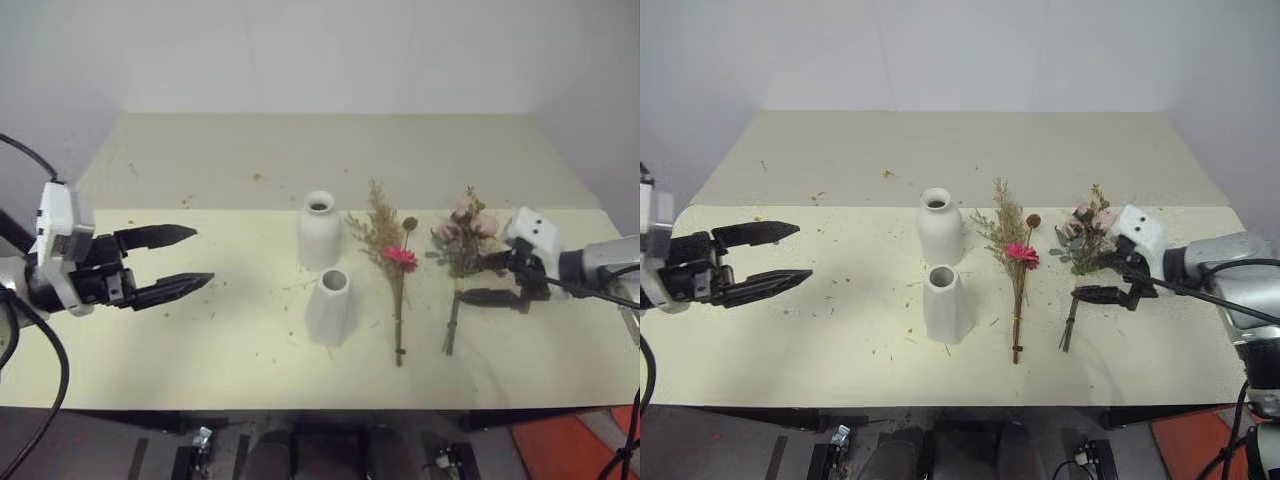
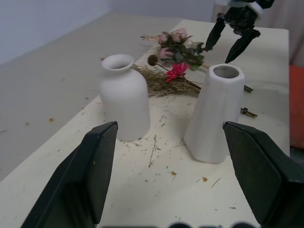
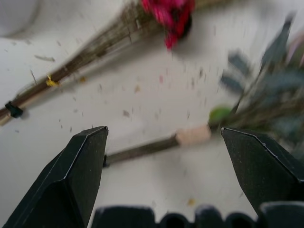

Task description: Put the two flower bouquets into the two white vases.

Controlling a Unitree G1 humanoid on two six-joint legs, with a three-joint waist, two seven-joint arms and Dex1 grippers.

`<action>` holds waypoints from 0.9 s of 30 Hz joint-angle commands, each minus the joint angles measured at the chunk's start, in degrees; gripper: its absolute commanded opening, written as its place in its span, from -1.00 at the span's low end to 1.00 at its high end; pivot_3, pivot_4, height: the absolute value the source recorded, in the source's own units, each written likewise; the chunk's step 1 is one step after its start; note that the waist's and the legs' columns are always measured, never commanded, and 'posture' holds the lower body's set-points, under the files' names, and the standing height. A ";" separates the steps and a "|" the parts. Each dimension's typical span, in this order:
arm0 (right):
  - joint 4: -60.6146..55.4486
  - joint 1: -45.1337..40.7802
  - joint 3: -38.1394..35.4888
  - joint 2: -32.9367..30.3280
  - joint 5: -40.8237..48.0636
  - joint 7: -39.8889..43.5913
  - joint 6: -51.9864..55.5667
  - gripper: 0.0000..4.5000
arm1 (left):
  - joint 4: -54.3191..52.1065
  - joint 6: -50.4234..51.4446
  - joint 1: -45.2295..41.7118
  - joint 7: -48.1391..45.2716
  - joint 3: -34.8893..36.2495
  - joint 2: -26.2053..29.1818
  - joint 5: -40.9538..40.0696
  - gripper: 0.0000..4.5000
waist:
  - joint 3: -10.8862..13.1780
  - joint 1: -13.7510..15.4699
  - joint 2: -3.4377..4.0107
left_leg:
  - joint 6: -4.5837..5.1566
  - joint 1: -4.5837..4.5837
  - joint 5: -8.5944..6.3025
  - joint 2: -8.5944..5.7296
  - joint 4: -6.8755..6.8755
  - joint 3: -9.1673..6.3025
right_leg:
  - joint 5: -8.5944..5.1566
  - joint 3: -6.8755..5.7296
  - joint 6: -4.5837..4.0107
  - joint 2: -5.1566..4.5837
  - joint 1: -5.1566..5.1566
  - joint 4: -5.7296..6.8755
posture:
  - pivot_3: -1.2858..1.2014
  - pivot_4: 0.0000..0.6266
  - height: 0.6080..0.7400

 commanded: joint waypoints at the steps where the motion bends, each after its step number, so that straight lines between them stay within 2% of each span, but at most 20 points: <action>1: -2.59 -4.87 2.10 -1.84 -0.57 -1.76 11.69 1.00 | 2.01 -2.38 -4.08 -2.47 -3.10 0.90 1.01 0.71 | 0.01 -0.12 0.01 | 0.00 -0.01 0.00 0.00 0.00 0.01 | 0.00 0.01 0.00 0.02 -0.02 0.01 | 0.03 -0.52 1.00; 5: -1.66 -11.76 8.58 -1.64 -0.92 -2.56 25.27 1.00 | 4.25 -3.62 -7.77 -4.28 -6.80 0.35 2.35 0.71 | 0.02 -0.11 0.02 | 0.00 -0.06 0.00 0.01 0.00 0.02 | 0.00 0.02 0.00 0.04 -0.10 0.02 | 0.03 -0.52 1.00; 11: 10.21 -24.88 14.77 5.80 0.84 -6.56 44.30 1.00 | 5.53 -4.70 -9.50 -5.40 -8.93 -0.61 3.29 0.71 | 0.02 -0.33 0.01 | 0.00 -0.21 0.00 0.01 0.01 0.05 | 0.01 0.06 -0.01 0.04 -0.29 0.07 | 0.03 -0.52 1.00; 15: 19.69 -30.85 18.59 9.40 1.84 -9.75 46.96 1.00 | 5.46 -5.17 -9.07 -5.49 -8.91 -1.06 3.60 0.71 | 0.02 -0.28 0.01 | 0.00 -0.71 0.01 -0.02 0.09 0.09 | 0.03 0.13 -0.02 0.04 -0.90 0.23 | 0.03 -0.52 1.00; 20: 28.92 -34.32 21.07 13.47 1.40 -14.17 46.96 1.00 | 5.03 -5.39 -8.39 -5.36 -8.56 -1.50 3.67 0.71 | 0.02 -0.14 0.01 | 0.00 -0.82 0.02 -0.02 0.10 0.10 | 0.04 0.11 -0.02 0.03 -0.97 0.20 | 0.03 -0.52 1.00; 23: 31.37 -34.31 19.76 16.31 -0.75 -18.15 45.98 0.75 | 5.03 -5.54 -8.35 -5.24 -8.47 -1.65 3.75 0.73 | 0.00 -0.14 -0.01 | 0.00 -0.80 0.02 -0.02 0.10 0.12 | 0.04 0.12 -0.02 0.03 -0.97 0.22 | 0.03 -0.52 1.00; 27: 31.81 -33.76 16.60 17.92 -1.57 -21.62 44.08 0.15 | 4.99 -5.57 -8.31 -5.11 -8.41 -1.76 3.75 0.73 | -0.02 -0.23 -0.04 | 0.00 -0.76 0.02 -0.01 0.12 0.12 | 0.05 0.11 -0.01 0.05 -0.90 0.22 | 0.03 -0.52 1.00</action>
